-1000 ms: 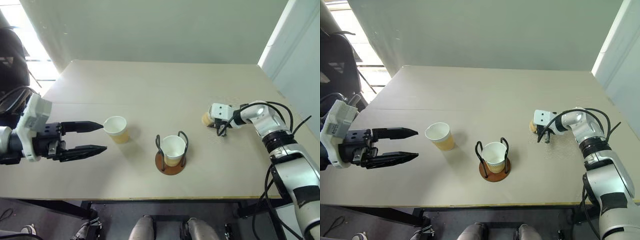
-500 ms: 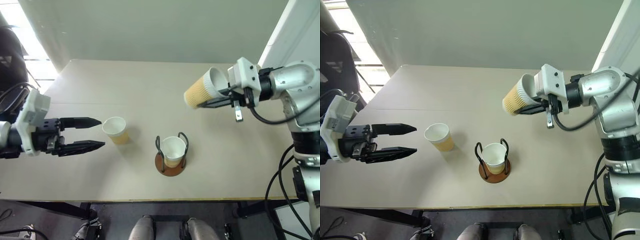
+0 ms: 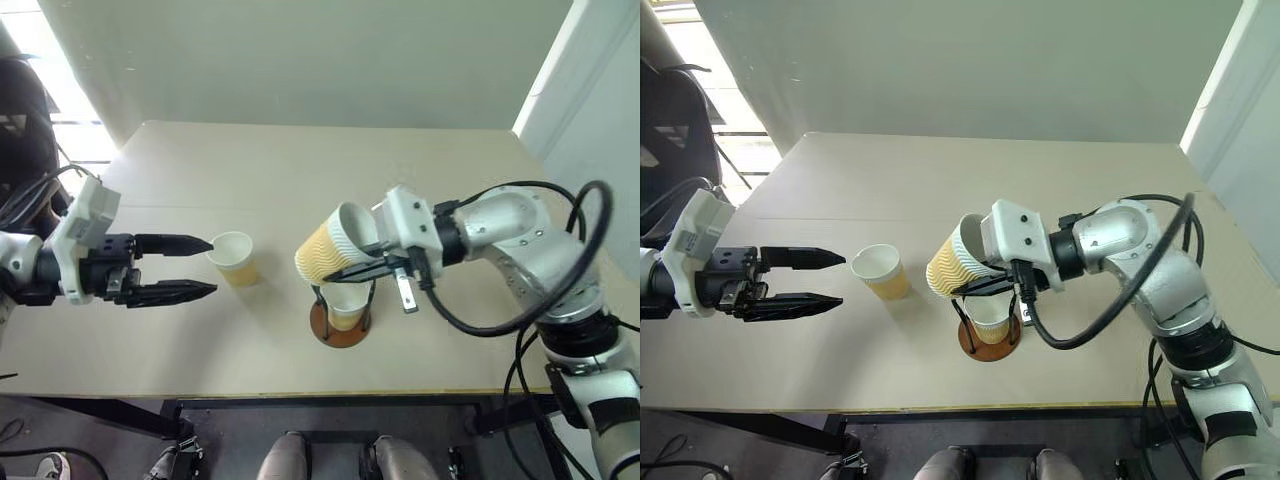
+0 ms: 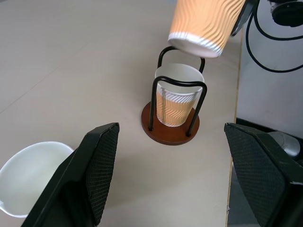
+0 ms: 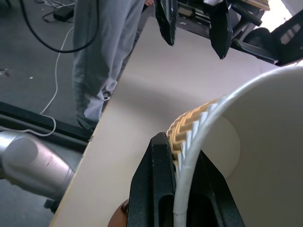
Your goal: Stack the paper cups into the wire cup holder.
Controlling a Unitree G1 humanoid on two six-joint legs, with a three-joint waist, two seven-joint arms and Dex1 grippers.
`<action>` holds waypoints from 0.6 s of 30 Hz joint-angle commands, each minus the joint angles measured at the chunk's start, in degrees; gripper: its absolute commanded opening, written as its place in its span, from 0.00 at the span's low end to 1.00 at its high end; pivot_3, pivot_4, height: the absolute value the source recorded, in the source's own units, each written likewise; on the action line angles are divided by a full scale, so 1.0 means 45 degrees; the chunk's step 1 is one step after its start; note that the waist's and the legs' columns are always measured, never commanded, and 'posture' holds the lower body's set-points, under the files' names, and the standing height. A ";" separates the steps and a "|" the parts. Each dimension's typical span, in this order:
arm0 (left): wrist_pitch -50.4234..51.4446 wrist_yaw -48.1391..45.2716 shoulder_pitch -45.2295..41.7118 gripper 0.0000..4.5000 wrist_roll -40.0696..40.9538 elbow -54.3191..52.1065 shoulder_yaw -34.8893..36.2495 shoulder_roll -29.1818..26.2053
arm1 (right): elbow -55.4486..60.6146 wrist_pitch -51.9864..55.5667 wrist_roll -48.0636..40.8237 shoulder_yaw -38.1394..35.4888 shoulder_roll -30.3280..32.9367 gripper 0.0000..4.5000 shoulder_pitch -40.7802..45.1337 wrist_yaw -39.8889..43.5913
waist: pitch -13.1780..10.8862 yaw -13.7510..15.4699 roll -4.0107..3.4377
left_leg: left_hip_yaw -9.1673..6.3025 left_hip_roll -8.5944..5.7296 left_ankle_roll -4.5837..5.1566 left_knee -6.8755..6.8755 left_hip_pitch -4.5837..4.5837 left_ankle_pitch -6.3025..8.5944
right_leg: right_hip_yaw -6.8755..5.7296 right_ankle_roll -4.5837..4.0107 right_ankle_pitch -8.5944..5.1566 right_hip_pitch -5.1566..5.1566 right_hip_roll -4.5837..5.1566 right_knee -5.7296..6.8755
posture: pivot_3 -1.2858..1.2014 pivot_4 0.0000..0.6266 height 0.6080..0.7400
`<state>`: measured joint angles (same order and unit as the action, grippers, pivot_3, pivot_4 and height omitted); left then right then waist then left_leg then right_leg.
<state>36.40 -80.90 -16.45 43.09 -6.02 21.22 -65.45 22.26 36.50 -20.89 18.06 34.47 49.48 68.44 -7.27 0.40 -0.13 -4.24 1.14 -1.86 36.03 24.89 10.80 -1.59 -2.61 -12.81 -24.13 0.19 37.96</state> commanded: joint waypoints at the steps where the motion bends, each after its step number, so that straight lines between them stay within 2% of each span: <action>1: -0.0091 0.0016 -0.0070 0.85 0.0007 -0.0210 0.0320 -0.0191 | -0.0249 -0.0593 0.0473 0.0101 0.0154 0.00 -0.0127 -0.0176 | 0.0001 0.0015 0.0002 | 0.0000 0.0000 -0.0001 0.0000 0.0002 0.0001 | -0.0001 0.0000 0.0000 -0.0001 0.0000 -0.0001 | 0.52 0.24 1.00; 12: -0.0069 0.0374 0.0652 0.85 0.0117 -0.0625 0.1019 -0.0121 | -0.0859 -0.1909 0.1066 0.0441 0.1052 0.00 -0.0274 0.1010 | 0.0001 0.0003 0.0002 | 0.0000 0.0003 0.0010 -0.0006 0.0008 0.0014 | -0.0001 0.0009 -0.0004 -0.0016 -0.0006 -0.0002 | 0.52 0.24 1.00; 18: -0.0078 0.0400 0.0710 0.85 0.0134 -0.0648 0.1111 -0.0118 | -0.0797 -0.1922 0.1152 0.0638 0.1016 0.00 -0.0319 0.1182 | 0.0002 0.0003 0.0002 | 0.0000 0.0004 0.0009 -0.0006 0.0007 0.0013 | -0.0001 0.0008 -0.0004 -0.0016 -0.0006 -0.0002 | 0.52 0.24 1.00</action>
<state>36.41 -79.39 -13.22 43.25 -7.58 24.03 -65.44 17.50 28.45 -15.94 20.98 39.03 47.85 73.38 -7.27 0.41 -0.12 -4.24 1.16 -1.83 36.00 24.92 10.86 -1.60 -2.57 -12.82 -24.20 0.17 37.95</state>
